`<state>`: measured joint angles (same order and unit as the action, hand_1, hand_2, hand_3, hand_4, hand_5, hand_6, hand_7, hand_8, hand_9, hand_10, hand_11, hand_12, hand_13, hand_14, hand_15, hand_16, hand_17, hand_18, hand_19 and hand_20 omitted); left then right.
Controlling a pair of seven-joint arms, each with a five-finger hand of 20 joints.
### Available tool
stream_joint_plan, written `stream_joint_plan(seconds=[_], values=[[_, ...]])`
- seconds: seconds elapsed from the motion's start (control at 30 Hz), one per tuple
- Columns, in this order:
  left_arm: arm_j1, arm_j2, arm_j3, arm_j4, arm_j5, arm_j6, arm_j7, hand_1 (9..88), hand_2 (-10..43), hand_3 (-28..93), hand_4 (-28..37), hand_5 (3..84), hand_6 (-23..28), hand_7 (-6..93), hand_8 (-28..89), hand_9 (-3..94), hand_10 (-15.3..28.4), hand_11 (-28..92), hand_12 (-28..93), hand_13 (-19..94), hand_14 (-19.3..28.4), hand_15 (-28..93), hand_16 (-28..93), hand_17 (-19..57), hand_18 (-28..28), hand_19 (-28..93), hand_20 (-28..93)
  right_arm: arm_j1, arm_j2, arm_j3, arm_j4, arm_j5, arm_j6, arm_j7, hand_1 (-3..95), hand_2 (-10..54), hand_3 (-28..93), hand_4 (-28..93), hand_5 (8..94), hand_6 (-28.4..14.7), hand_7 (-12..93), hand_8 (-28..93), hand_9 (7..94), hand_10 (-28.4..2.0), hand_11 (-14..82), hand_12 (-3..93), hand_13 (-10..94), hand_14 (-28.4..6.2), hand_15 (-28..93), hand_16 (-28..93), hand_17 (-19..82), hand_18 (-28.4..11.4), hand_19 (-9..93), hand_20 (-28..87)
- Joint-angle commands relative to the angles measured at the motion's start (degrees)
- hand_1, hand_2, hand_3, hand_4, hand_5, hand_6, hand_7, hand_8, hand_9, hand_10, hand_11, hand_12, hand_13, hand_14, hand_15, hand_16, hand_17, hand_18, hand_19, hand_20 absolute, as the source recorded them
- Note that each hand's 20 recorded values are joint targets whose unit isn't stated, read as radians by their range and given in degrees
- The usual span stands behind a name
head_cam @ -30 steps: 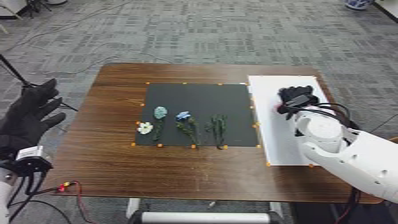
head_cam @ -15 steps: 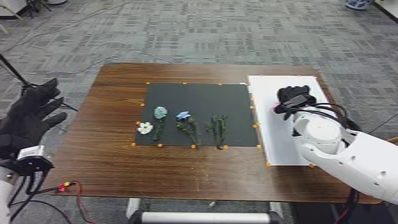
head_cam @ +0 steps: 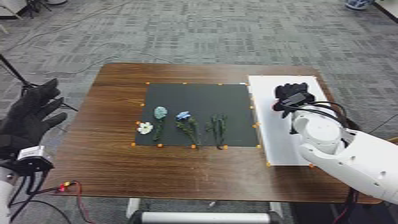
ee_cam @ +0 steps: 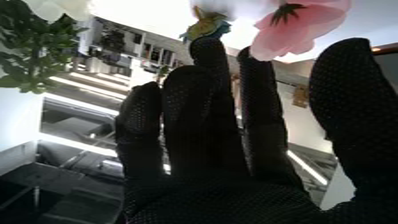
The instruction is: Arrange flowers
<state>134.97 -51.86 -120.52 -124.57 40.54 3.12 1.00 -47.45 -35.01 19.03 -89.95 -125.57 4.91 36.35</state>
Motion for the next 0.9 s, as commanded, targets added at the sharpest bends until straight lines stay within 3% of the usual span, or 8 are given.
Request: stream_joint_plan(seconds=[0.03, 0.13, 0.27, 0.37, 0.43, 0.63, 0.77, 0.9], values=[[0.5, -0.39, -0.18, -0.25, -0.13, -0.05, -0.02, 30.3, -4.0, 45, -28.3, 17.2, 1.2, 18.8, -8, 9.9, 7.7, 17, 21, 1, 10.6, 33, -5, -14.2, 19.0, 31, 10, -0.3, -0.8, 0.9, 0.8, -1.0, -1.6, -2.1, 29.1, -9.5, 88, -28, 47.1, 2.0, 32, -16, 54.0, -12.1, 36.7, 28.1, 56, -9.6, 76, 37, 27, -20.9, 80, 55], [0.2, -0.3, -0.04, -0.2, -0.09, -0.03, -0.06, 30.3, -4.0, 45, -28.3, 17.2, 1.1, 18.8, -8, 9.9, 7.7, 17, 21, 1, 10.6, 33, -4, -14.2, 19.0, 31, 10, -0.7, -1.4, 1.9, 1.2, 0.1, -3.4, -2.5, 30.6, -9.5, 88, -28, 48.7, 2.7, 33, -16, 54.3, -11.7, 36.8, 28.0, 55, -9.5, 76, 37, 26, -20.8, 80, 55], [0.2, -0.33, -0.08, -0.23, -0.01, 0.08, -0.11, 30.4, -3.9, 45, -28.3, 17.3, 1.2, 18.9, -8, 10.0, 7.7, 17, 21, 1, 10.6, 33, -5, -14.2, 19.0, 31, 10, 0.2, -1.9, -0.1, 2.1, -0.1, -1.0, -1.9, 35.8, -9.4, 88, -28, 53.0, 2.7, 35, -17, 58.1, -10.5, 37.2, 29.2, 56, -8.5, 75, 37, 27, -20.2, 79, 54], [0.2, -0.37, -0.08, -0.26, -0.03, 0.1, -0.06, 30.3, -4.0, 45, -28.3, 17.2, 1.2, 18.9, -8, 10.0, 7.7, 17, 21, 1, 10.5, 33, -4, -14.2, 18.9, 31, 10, 0.7, -1.7, -0.9, 2.1, 0.1, 2.4, -2.2, 44.0, -9.3, 82, -28, 57.5, 2.9, 47, -2, 68.6, -7.0, 26.0, 46.7, 58, -7.1, 72, 42, 29, -19.5, 79, 53], [0.5, -0.47, -0.25, -0.39, -0.14, 0.2, 0.1, 30.3, -4.1, 45, -28.3, 17.2, 1.2, 18.9, -8, 10.0, 7.8, 17, 21, 1, 10.6, 33, -4, -14.1, 18.9, 31, 10, 0.3, -1.7, 0.4, 1.6, 1.2, 2.0, -3.4, 47.9, -8.9, 83, -28, 63.4, 3.6, 51, 0, 73.4, -6.0, 26.4, 52.1, 62, -6.3, 70, 46, 30, -19.5, 80, 53], [0.5, -0.62, -0.26, -0.48, -0.09, 0.28, 0.24, 30.1, -4.2, 45, -28.3, 17.3, 1.2, 18.9, -8, 10.0, 7.8, 17, 21, 1, 10.6, 33, -5, -14.1, 18.9, 31, 10, 0.5, -0.6, 0.6, -1.4, 2.2, 8.8, -5.1, 49.5, -9.5, 84, -28, 73.1, 3.3, 47, -4, 80.3, -4.3, 27.3, 54.5, 67, -4.8, 70, 47, 33, -19.2, 81, 53], [0.9, -0.69, -0.68, -0.62, -0.17, 0.21, 0.22, 30.4, -3.9, 44, -28.3, 17.3, 1.2, 18.8, -8, 10.0, 7.8, 17, 21, 1, 10.5, 33, -5, -14.1, 18.9, 31, 10, 4.8, -0.5, -2.4, -5.4, 1.4, 16.5, -5.7, 49.9, -9.5, 85, -28, 74.7, 2.8, 46, -4, 81.3, -4.3, 27.3, 55.4, 69, -4.4, 70, 47, 34, -19.4, 81, 53], [0.8, -0.63, -0.43, -0.55, -0.2, 0.21, 0.17, 30.3, -3.9, 45, -28.3, 17.3, 1.2, 18.9, -8, 10.0, 7.7, 17, 21, 1, 10.5, 33, -5, -14.1, 18.9, 31, 10, 9.0, -3.5, -4.0, -8.7, 1.5, 18.6, -8.4, 49.9, -9.5, 85, -28, 75.1, 2.6, 45, -4, 81.5, -4.4, 26.9, 55.9, 69, -4.4, 70, 48, 34, -19.4, 81, 53]])
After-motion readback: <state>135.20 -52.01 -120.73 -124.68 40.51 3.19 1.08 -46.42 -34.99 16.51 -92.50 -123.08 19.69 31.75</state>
